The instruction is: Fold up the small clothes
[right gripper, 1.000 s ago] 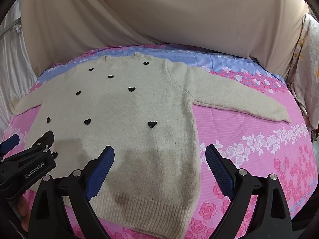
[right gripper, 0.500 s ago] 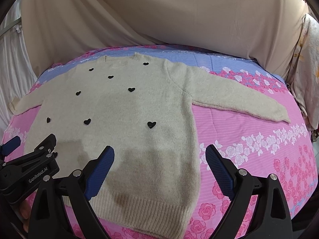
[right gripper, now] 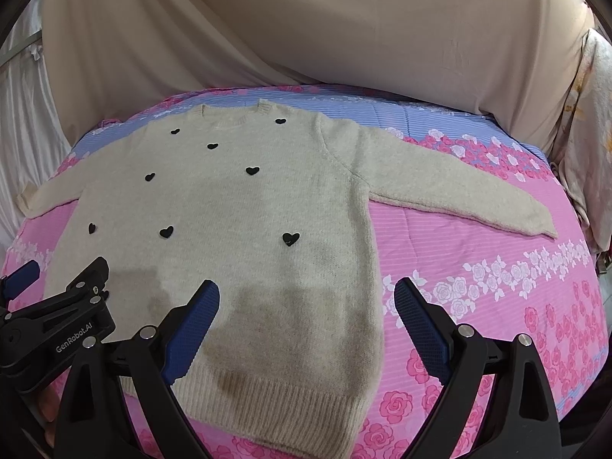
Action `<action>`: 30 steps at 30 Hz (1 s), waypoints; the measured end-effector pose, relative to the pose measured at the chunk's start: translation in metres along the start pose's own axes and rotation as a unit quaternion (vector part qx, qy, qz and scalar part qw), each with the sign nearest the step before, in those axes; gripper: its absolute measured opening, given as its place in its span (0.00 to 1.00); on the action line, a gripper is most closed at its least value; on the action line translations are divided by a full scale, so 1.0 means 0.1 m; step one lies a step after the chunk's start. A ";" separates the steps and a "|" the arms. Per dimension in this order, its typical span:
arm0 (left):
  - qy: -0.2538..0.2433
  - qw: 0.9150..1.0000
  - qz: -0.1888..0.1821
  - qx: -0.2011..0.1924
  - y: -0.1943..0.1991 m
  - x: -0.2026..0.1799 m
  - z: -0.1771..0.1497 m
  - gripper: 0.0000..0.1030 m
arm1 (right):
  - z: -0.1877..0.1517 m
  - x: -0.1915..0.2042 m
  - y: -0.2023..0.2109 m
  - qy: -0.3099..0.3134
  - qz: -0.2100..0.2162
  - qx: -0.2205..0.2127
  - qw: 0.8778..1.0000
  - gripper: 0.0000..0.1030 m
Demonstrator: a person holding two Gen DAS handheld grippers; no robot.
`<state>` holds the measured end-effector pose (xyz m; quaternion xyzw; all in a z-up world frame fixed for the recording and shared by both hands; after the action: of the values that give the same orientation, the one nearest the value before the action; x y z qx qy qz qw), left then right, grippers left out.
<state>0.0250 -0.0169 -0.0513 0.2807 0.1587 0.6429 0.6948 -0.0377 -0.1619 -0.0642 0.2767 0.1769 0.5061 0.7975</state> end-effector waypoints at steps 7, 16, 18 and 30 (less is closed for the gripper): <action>-0.002 1.000 -0.001 0.002 -0.01 -0.04 -0.01 0.94 | 0.00 -0.01 0.00 0.000 0.000 0.001 1.000 0.88; -0.007 1.000 -0.004 0.006 -0.06 -0.09 0.04 0.94 | 0.02 -0.01 -0.04 0.000 0.001 0.002 1.000 0.88; -0.008 1.000 -0.004 0.006 -0.07 -0.09 0.05 0.94 | 0.02 -0.01 -0.05 0.000 0.001 0.003 1.000 0.88; -0.010 1.000 -0.003 0.012 -0.17 -0.15 0.10 0.94 | 0.06 -0.04 -0.21 -0.004 0.005 0.014 1.000 0.89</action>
<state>0.0427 -0.0334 -0.0556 0.2950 0.1598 0.6360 0.6949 -0.0212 -0.1745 -0.0722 0.2907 0.1795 0.5067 0.7915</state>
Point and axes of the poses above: each gripper's, at about its wrist camera, not at the fingertips, and y roughly against the way its jaws point, x to its left, z to its top, the point moved 4 cm from there along -y, roughly the way its jaws point, and after that the axes turned 14 degrees about -x, right-handed, at the moved point
